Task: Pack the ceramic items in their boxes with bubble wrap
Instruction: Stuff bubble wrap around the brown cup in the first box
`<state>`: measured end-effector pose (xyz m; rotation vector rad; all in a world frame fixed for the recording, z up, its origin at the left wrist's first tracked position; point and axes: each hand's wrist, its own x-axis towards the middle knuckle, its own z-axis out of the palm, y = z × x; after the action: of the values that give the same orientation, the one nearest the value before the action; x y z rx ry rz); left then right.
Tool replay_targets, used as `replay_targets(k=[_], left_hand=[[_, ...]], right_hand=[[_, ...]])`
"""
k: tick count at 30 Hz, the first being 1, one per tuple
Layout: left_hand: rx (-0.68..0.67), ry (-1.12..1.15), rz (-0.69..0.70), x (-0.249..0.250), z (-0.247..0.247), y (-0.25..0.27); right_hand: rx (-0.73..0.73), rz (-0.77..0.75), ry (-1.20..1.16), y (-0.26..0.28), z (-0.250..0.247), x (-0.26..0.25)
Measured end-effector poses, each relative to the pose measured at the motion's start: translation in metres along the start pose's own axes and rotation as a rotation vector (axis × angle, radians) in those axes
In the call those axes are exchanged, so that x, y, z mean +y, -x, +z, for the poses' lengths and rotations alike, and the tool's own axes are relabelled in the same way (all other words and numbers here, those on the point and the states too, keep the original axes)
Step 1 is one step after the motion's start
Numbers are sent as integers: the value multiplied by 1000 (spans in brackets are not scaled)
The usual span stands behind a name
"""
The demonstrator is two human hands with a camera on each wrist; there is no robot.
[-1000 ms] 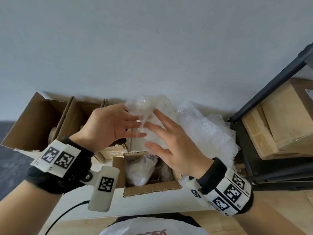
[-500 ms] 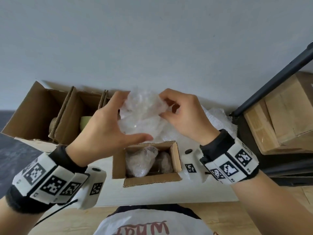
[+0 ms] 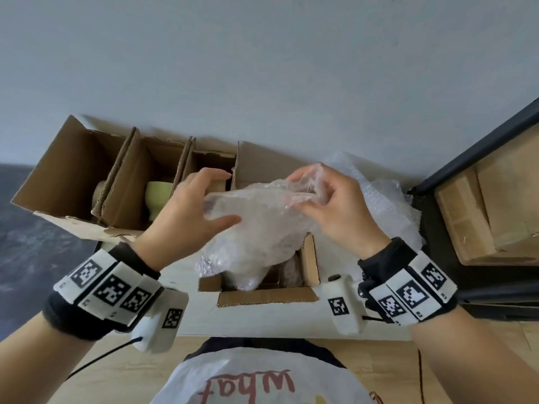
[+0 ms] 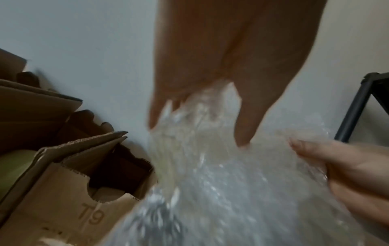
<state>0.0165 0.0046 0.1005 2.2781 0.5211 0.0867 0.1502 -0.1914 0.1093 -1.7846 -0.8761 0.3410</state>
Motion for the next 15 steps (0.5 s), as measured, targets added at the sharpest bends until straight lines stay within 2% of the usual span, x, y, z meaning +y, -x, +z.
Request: replay_targets(k=[1, 3, 5, 7, 8, 9, 10, 12, 13, 14, 15], left_hand=[[9, -32, -76, -1, -1, 1], [-92, 21, -231, -5, 0, 5], [-239, 257, -355, -5, 5, 13], [-330, 549, -479, -4, 11, 20], [-327, 648, -519, -4, 15, 21], [-269, 723, -538, -6, 20, 21], [-152, 759, -544, -6, 25, 21], [133, 683, -527, -13, 30, 20], [189, 633, -521, -15, 29, 20], [137, 639, -520, -16, 28, 20], [10, 707, -520, -15, 26, 20]], right_hand=[[51, 48, -57, 3, 0, 4], [114, 208, -225, 13, 2, 14], [140, 355, -438, 23, 6, 22], [174, 417, -541, 30, 10, 27], [199, 428, -557, 31, 11, 28], [226, 426, -557, 32, 11, 28], [253, 418, -560, 31, 9, 27], [282, 391, -570, 29, 3, 24], [274, 375, -576, 27, -1, 22], [247, 361, -591, 26, -4, 19], [200, 351, -620, 24, -6, 17]])
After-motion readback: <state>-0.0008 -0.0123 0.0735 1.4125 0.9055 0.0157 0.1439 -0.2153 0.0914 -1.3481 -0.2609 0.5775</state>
